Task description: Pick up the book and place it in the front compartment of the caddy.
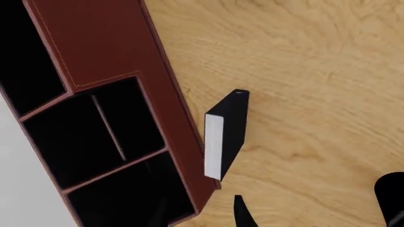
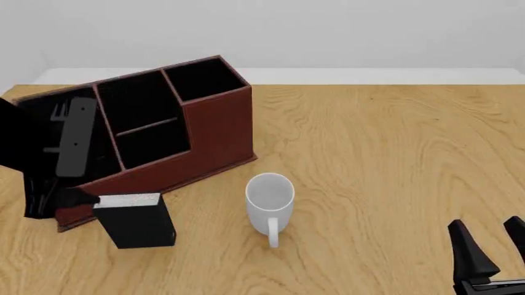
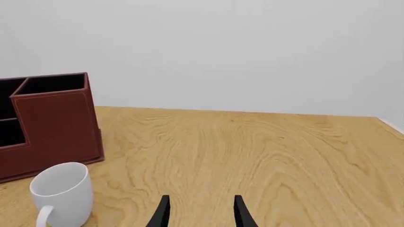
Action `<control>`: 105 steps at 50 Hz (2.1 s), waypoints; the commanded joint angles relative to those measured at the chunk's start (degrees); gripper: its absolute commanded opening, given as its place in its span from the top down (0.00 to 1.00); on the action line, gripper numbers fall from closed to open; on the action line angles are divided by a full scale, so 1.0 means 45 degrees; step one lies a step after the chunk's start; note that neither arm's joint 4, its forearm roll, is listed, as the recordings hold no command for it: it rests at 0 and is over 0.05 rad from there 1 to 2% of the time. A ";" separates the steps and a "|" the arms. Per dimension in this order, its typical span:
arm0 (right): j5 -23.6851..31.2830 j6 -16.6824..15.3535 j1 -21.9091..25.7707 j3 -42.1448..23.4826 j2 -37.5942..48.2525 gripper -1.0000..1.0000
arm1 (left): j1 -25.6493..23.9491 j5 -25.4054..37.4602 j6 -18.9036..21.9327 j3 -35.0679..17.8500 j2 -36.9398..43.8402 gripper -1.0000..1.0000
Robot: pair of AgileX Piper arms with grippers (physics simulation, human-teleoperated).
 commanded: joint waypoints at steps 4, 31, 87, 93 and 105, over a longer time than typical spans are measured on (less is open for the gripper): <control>0.0007 0.0019 -0.0065 0.0007 0.0007 0.00 | -0.0614 0.0000 -0.0279 -0.0437 0.0540 0.00; -0.0006 0.0008 -0.0218 0.0027 0.0089 0.00 | -0.0551 -0.0129 -0.0257 -0.0781 0.1884 0.00; 0.0214 -0.0157 -0.0199 0.0029 0.0167 0.00 | -0.0158 -0.3363 -0.1062 0.2675 0.3438 0.00; 0.0279 -0.0161 -0.0200 0.0030 0.0127 0.00 | 0.0091 -0.3505 -0.0999 0.2734 0.3594 0.00; 0.0177 -0.0183 -0.0224 0.0032 0.0272 0.00 | 0.0640 -0.3678 -0.0835 0.2922 0.3874 0.00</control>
